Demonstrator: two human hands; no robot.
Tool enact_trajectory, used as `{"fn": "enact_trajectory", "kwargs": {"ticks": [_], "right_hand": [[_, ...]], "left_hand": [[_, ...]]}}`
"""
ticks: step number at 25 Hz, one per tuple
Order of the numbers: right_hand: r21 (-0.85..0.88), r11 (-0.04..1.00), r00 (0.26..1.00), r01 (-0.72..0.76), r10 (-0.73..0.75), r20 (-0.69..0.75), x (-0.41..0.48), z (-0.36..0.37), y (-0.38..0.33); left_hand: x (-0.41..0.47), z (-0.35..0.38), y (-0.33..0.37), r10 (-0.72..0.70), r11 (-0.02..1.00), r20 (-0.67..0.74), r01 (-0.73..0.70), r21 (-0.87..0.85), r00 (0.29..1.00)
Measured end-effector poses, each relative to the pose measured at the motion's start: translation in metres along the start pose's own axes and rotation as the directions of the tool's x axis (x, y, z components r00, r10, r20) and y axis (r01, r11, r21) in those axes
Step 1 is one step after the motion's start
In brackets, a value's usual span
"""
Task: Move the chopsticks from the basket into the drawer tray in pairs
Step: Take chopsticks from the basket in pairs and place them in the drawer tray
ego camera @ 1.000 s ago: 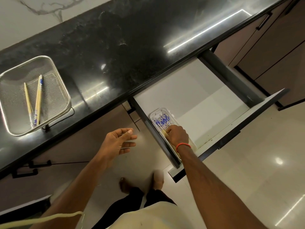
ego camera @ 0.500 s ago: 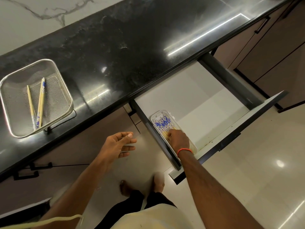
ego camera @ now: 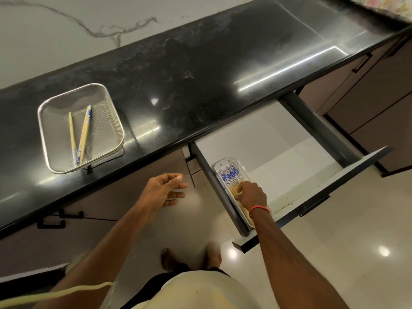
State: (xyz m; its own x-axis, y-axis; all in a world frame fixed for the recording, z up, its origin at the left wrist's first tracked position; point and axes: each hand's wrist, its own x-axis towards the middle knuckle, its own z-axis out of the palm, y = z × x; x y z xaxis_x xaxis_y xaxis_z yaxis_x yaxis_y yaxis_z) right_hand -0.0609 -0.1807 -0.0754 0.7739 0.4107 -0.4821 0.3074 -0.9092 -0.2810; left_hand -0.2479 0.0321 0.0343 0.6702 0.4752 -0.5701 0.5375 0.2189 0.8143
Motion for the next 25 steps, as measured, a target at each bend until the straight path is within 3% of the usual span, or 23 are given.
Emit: {"fn": "enact_trajectory", "kwargs": {"ticks": [5, 9, 16, 25], "right_hand": [[0.194, 0.978, 0.995, 0.07, -0.055, -0.082, -0.007, -0.027, -0.035], [0.271, 0.932, 0.965, 0.242, -0.201, -0.169, -0.013, -0.049, -0.074], [0.32, 0.772, 0.83, 0.55, -0.462, -0.313, -0.024, -0.095, -0.181], [0.344, 0.587, 0.68, 0.733, -0.652, -0.337, -0.054, -0.096, -0.325]], "left_hand": [[-0.011, -0.015, 0.013, 0.018, 0.999, -0.072, -0.02, -0.041, 0.997], [-0.023, -0.028, 0.025, 0.035, 0.995, -0.142, -0.048, -0.09, 0.989], [-0.048, -0.075, 0.042, 0.07, 0.978, -0.281, -0.121, -0.168, 0.957], [-0.06, -0.151, 0.034, 0.098, 0.941, -0.376, -0.209, -0.267, 0.921]]}}
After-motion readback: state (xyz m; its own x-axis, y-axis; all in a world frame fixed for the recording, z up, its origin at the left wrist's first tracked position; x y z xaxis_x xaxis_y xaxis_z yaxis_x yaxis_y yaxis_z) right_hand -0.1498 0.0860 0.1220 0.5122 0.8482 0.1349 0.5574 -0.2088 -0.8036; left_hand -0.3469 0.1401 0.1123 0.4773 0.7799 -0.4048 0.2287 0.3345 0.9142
